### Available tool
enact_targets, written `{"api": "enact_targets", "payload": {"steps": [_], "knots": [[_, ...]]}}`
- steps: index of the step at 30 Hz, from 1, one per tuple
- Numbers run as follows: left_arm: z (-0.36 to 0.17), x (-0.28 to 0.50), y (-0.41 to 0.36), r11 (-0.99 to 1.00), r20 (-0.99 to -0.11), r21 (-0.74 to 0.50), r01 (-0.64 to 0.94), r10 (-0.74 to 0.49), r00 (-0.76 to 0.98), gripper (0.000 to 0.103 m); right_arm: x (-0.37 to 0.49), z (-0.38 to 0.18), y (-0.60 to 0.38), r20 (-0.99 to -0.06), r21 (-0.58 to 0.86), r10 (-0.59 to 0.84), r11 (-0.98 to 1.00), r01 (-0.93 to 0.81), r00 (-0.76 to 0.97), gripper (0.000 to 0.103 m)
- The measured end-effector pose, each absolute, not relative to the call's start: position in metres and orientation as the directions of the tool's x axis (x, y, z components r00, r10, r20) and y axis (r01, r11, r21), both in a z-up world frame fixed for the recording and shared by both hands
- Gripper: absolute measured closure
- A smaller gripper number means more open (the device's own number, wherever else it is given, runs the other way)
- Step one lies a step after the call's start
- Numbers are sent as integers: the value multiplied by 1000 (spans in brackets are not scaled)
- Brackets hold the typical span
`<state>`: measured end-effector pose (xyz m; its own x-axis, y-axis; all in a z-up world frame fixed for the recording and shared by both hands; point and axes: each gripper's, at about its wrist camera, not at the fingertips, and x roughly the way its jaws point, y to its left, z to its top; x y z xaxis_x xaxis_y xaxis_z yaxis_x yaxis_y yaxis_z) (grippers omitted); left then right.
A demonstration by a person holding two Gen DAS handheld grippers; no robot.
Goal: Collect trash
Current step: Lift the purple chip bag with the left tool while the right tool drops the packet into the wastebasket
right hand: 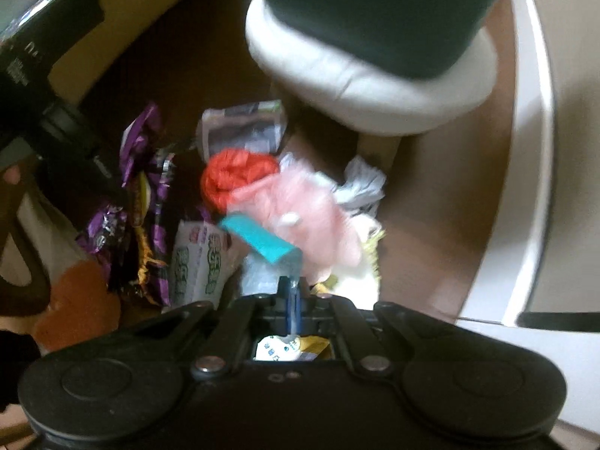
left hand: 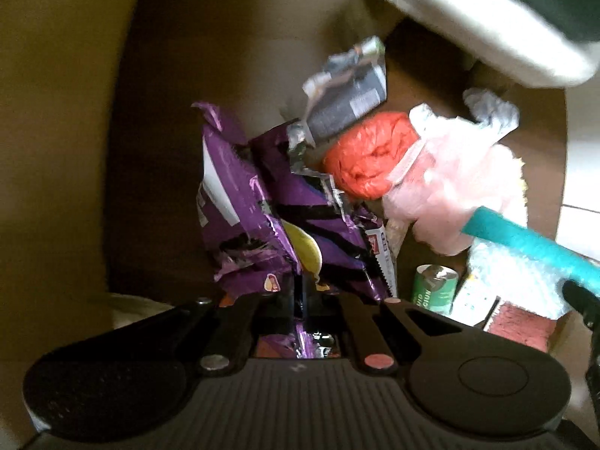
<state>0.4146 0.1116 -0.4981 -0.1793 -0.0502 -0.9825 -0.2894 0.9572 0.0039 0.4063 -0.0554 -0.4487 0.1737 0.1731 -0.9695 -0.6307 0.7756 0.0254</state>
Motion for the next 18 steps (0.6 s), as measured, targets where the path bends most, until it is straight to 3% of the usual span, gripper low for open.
{"api": "enact_targets", "payload": {"steps": [18], "knots": [[-246,368,107,959,-968,-130,-251,-68,241,100,351,-224,-73,-845,-9,220,906,-424,487,102]]}}
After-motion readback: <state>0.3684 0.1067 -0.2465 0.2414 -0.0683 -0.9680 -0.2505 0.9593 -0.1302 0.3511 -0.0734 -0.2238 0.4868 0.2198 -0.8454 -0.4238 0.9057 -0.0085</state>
